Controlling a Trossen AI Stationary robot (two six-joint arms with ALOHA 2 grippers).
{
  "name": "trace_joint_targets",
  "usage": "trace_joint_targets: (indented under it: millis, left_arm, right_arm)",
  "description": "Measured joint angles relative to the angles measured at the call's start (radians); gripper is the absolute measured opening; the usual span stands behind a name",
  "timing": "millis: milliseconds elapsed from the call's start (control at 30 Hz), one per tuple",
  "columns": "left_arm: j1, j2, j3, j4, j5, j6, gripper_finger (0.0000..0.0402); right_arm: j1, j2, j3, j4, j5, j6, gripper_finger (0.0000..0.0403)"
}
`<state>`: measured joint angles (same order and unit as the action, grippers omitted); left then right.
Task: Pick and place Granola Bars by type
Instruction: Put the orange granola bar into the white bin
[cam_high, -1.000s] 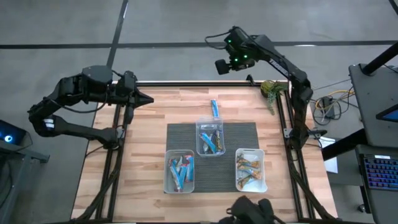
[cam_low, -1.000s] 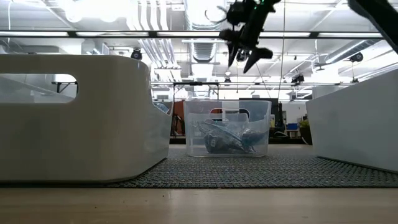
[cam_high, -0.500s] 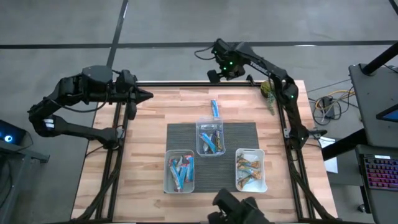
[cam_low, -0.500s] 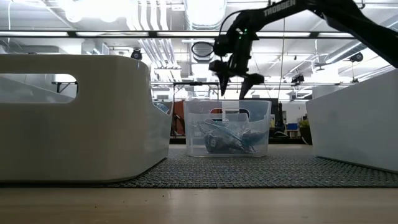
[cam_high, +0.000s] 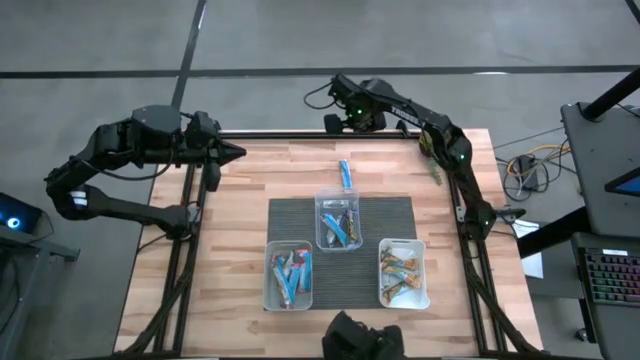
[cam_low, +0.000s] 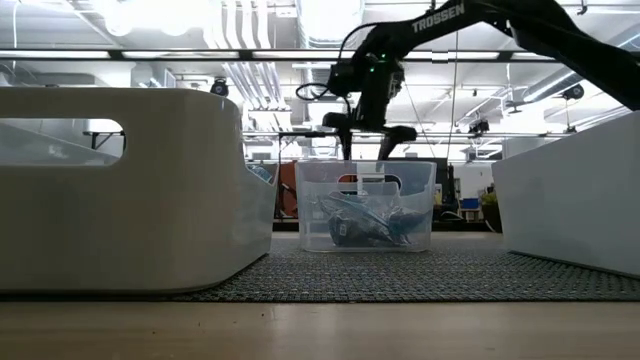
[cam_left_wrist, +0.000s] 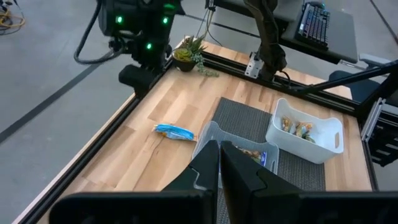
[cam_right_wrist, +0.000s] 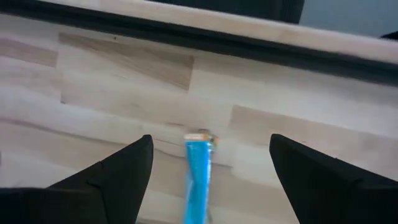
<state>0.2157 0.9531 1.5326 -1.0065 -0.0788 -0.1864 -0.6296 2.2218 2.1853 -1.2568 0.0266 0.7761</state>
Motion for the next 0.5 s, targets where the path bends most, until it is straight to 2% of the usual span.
trace_joint_targets:
  millis: [200,500]
  left_arm:
    - [0.000,-0.001,0.000,-0.004,0.001,0.001,0.0000]
    - [0.000,-0.001,0.000,-0.044,0.002,-0.001,0.0000]
  right_arm:
    - [0.024,0.056,-0.001,0.005,-0.058,0.070,0.0308]
    - [0.065,0.144,-0.003,-0.051,-0.080,0.081,0.0304]
